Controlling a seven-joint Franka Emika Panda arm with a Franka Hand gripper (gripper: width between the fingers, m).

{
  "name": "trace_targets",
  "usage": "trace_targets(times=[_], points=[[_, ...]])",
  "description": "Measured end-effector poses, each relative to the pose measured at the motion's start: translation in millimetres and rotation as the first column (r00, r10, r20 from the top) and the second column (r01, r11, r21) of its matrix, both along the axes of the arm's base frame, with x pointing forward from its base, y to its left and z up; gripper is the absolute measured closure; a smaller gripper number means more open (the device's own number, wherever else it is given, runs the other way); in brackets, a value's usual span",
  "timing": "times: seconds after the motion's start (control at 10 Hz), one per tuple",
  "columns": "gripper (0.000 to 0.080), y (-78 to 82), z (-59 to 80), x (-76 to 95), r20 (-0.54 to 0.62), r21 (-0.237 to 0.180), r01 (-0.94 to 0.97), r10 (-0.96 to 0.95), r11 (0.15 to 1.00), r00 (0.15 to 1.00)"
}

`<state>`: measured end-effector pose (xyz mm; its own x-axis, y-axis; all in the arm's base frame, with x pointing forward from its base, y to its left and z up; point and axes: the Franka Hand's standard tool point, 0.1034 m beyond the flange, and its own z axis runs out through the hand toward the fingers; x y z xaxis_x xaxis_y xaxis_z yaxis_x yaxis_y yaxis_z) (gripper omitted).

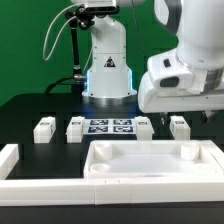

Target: Assemble desk

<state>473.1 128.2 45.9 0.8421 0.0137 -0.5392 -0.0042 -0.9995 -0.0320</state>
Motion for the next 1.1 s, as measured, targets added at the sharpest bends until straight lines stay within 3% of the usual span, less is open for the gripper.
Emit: trace_targets(times=[0.3,0.5,0.9,1.1], points=[[0.0151,-1.9,-1.0,-11.3,-0.195,-0.009,-0.015,0.013,1.0,0.981],[0.0151,-1.7,-9.5,-20.8,-0.332,-0.021,-0.016,0.009,1.0,0.943],[0.0151,0.3,-18.0,-22.9,-0.36,-0.028,-0.006,-0.005,1.0,0.933],[0.0151,7.3,-33.4,-48.9,-0.405,-0.032,-0.01,-0.004,0.999,0.914]])
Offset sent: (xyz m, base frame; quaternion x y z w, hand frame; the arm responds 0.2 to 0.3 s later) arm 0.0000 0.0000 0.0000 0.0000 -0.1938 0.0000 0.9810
